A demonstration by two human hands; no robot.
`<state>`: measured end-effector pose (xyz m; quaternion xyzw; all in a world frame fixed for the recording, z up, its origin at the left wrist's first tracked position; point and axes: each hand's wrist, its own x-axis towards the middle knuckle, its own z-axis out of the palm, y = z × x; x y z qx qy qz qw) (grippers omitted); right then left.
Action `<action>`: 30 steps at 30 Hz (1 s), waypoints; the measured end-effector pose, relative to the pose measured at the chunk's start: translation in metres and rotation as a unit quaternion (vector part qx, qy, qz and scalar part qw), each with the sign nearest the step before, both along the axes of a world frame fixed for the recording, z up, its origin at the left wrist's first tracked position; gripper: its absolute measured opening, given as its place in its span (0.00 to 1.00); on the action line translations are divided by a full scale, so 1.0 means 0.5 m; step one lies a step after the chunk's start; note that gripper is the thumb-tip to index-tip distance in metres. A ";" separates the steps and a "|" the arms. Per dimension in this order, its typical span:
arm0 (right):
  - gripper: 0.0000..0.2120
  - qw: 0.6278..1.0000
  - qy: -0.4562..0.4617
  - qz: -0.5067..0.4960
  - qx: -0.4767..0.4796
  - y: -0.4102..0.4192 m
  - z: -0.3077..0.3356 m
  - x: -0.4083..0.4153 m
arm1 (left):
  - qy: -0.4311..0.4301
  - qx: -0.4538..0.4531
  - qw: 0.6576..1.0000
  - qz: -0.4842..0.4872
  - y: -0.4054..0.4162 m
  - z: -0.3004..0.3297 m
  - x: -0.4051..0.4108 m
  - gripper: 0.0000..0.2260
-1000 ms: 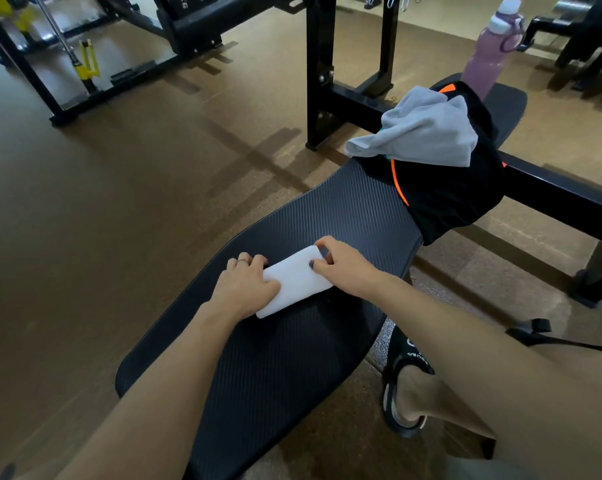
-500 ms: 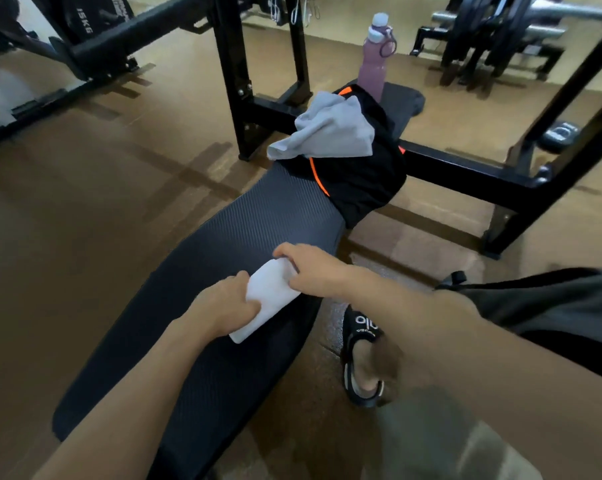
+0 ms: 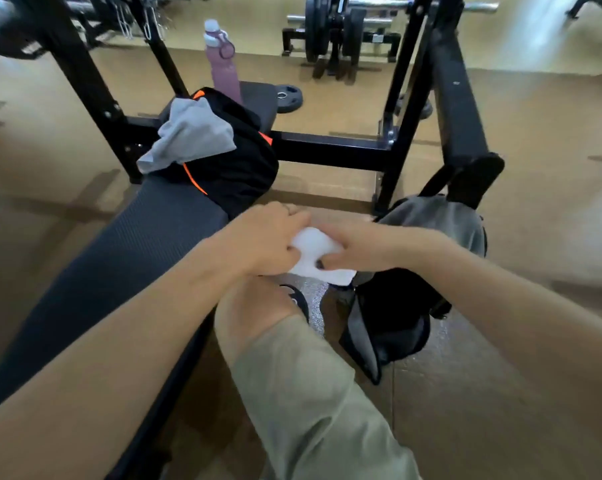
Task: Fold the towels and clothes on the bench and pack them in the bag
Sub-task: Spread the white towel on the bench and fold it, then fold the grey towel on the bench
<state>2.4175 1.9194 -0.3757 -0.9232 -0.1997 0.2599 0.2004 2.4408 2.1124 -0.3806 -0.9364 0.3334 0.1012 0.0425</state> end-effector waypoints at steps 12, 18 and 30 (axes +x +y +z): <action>0.23 0.950 -0.103 -0.168 -0.244 -0.252 -0.462 -0.122 | 0.138 0.012 0.990 0.009 -0.281 -0.304 -0.100 0.34; 0.19 0.937 -0.106 -0.184 -0.278 -0.258 -0.575 -0.040 | -0.012 -0.122 0.992 0.017 -0.358 -0.251 -0.006 0.17; 0.20 0.938 -0.071 -0.197 -0.276 -0.182 -0.562 -0.008 | 0.077 -0.019 0.995 -0.057 -0.277 -0.234 0.025 0.34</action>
